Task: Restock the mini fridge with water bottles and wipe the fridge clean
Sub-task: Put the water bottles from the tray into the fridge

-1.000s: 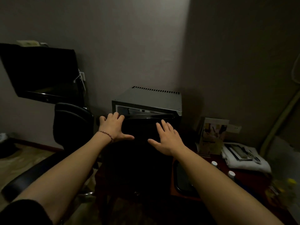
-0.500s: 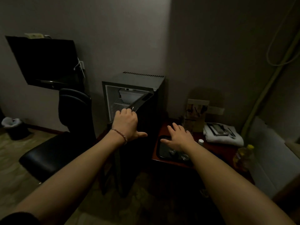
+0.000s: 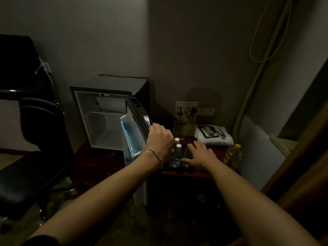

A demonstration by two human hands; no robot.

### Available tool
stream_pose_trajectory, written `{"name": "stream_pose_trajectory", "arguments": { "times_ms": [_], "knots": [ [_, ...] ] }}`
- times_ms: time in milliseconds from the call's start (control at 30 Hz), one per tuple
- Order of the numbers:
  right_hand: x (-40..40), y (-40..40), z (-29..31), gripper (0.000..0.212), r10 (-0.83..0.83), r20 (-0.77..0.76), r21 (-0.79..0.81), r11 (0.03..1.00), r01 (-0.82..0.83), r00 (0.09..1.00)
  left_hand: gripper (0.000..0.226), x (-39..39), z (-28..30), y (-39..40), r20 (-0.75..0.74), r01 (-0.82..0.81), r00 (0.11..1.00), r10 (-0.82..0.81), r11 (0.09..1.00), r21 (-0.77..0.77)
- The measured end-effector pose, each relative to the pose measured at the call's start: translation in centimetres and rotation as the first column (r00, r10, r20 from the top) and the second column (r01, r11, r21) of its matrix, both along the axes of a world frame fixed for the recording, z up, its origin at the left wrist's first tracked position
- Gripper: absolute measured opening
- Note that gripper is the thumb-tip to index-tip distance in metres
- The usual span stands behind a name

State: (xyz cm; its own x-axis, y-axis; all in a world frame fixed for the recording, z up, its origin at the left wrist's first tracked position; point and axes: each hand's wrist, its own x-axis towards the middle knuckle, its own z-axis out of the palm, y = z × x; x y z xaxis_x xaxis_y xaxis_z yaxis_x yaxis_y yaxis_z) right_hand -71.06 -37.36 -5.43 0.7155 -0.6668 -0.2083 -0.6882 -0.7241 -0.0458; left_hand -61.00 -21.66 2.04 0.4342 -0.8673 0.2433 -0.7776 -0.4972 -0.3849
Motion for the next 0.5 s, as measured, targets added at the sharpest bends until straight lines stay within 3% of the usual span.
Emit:
{"name": "stream_pose_trajectory", "arguments": {
  "times_ms": [100,333,500],
  "knots": [
    [-0.1,-2.6,-0.1,0.088,-0.036,-0.014,0.020,0.999,0.037,0.999,0.049,-0.5,0.2,-2.6,-0.001,0.010,1.000,-0.010,0.999,0.039],
    [-0.1,-7.7,-1.0,0.088,-0.038,-0.040,0.060,0.997,0.040,0.998,0.061,-1.1,0.1,-6.7,-0.061,0.007,0.998,-0.011,0.998,-0.060],
    [0.8,-11.7,-2.9,0.090,0.027,-0.060,0.105,0.994,-0.021,0.998,0.074,-2.5,0.1,-8.6,-0.090,-0.078,0.993,0.075,0.996,-0.035]
  ]
}}
